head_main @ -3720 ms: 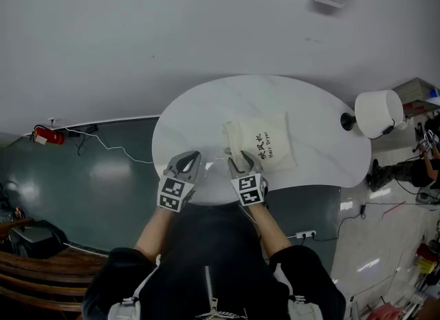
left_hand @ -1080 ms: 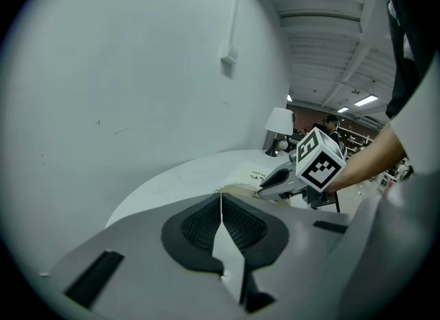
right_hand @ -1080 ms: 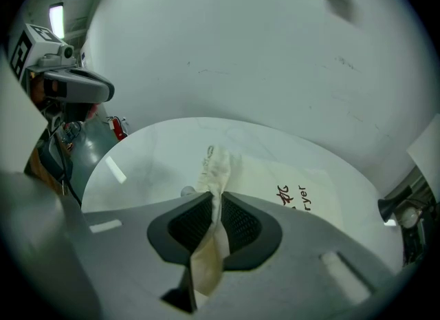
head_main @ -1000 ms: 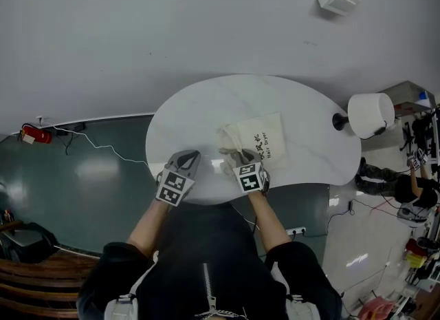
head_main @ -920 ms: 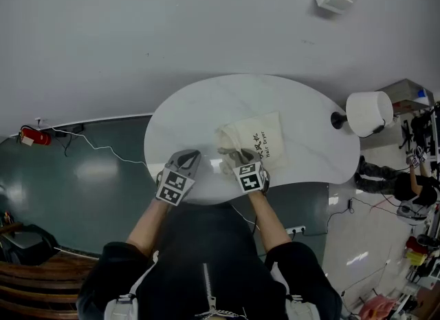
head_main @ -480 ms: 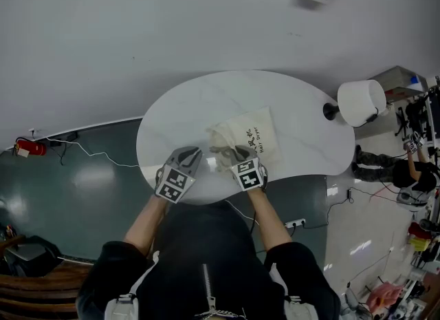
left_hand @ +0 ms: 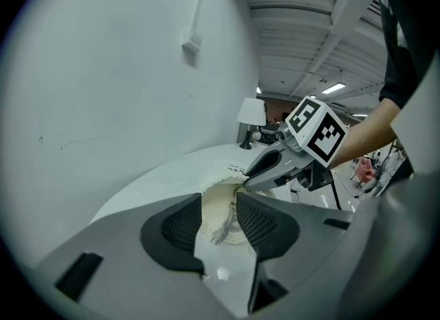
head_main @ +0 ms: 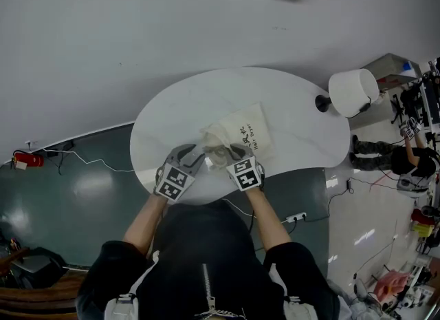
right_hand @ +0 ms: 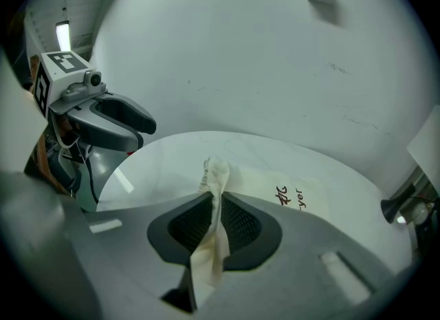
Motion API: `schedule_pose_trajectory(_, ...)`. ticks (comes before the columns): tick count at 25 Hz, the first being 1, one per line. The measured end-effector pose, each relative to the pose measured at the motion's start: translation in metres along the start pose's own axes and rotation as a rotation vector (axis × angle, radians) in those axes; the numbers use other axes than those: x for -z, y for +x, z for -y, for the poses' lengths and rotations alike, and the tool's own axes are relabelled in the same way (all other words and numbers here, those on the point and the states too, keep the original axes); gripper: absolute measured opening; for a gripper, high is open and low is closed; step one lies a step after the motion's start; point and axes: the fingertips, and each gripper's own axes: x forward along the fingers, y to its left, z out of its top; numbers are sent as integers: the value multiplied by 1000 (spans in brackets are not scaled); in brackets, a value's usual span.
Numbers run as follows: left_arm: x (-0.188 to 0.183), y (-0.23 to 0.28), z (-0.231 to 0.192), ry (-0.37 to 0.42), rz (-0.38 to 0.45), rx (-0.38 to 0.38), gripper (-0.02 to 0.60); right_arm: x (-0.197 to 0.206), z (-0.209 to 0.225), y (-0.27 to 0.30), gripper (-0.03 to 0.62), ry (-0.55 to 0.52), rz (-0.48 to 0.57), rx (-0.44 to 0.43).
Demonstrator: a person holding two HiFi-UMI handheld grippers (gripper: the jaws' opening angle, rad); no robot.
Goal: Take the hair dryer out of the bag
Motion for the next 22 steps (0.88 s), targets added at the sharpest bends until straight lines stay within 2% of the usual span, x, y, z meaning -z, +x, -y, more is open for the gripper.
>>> schedule_pose_trajectory(7, 5, 13, 8, 44, -50, 52, 184, 0, -1, -5, 39, -3, 13, -10)
schedule_pose_trajectory(22, 10, 46, 28, 124, -120, 147, 190, -3, 0, -12, 38, 24, 26, -16)
